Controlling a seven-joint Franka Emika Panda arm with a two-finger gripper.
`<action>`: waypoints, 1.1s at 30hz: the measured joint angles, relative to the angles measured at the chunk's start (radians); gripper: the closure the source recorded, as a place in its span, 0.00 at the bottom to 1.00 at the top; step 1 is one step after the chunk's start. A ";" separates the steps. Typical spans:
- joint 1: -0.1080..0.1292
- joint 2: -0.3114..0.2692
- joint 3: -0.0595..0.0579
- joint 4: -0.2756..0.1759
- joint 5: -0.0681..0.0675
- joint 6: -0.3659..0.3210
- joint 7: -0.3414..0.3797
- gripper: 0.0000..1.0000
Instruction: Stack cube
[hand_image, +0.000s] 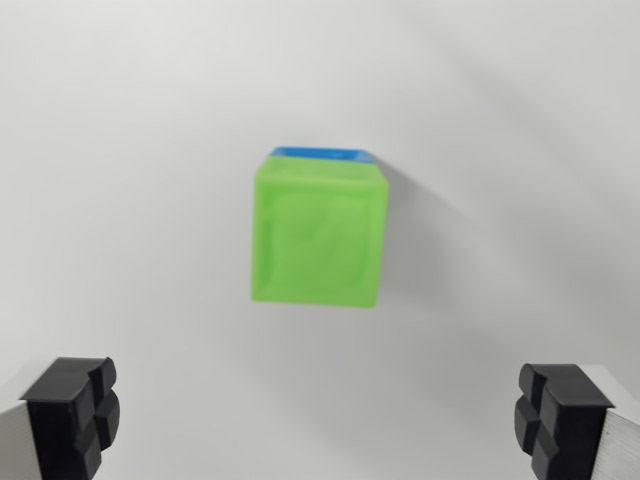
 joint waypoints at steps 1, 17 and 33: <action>0.000 -0.009 0.000 0.004 -0.002 -0.013 0.001 0.00; 0.000 -0.107 0.000 0.073 -0.014 -0.179 0.010 0.00; 0.000 -0.161 0.000 0.153 -0.020 -0.313 0.013 0.00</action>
